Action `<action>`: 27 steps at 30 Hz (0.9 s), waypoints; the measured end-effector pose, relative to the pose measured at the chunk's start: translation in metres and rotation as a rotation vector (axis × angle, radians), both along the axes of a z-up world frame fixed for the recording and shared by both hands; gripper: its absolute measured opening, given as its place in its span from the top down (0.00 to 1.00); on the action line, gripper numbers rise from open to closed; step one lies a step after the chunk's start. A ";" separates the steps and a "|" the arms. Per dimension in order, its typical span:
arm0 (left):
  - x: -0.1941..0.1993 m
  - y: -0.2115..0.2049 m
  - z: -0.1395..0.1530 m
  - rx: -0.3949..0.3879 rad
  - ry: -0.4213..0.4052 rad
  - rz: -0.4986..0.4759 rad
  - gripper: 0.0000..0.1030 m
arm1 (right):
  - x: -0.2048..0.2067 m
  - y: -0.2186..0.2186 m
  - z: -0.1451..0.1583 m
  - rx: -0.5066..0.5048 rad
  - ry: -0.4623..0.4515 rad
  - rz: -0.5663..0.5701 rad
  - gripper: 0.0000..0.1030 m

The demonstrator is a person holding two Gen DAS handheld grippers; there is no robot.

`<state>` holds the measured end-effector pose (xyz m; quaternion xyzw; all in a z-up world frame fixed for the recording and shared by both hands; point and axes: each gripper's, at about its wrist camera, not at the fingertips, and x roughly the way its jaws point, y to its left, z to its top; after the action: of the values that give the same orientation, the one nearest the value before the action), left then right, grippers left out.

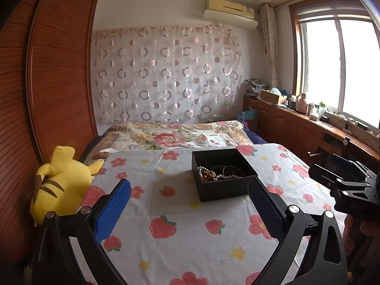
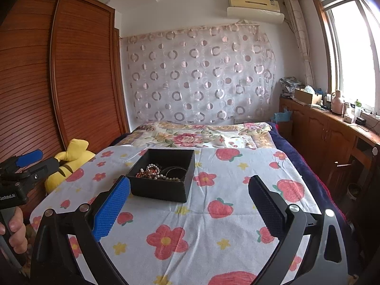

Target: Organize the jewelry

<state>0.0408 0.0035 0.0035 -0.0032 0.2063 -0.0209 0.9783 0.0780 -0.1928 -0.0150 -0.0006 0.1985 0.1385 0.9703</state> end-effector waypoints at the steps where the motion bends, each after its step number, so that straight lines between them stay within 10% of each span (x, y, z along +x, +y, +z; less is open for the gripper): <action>1: 0.000 0.000 0.000 0.000 0.000 0.000 0.07 | 0.000 0.000 0.000 0.000 0.000 0.000 0.02; 27: -0.006 -0.005 0.009 0.011 -0.022 0.001 0.07 | 0.000 0.000 -0.001 0.003 -0.001 0.000 0.02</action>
<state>0.0347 -0.0020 0.0122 0.0024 0.1956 -0.0195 0.9805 0.0783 -0.1929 -0.0163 0.0009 0.1980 0.1387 0.9703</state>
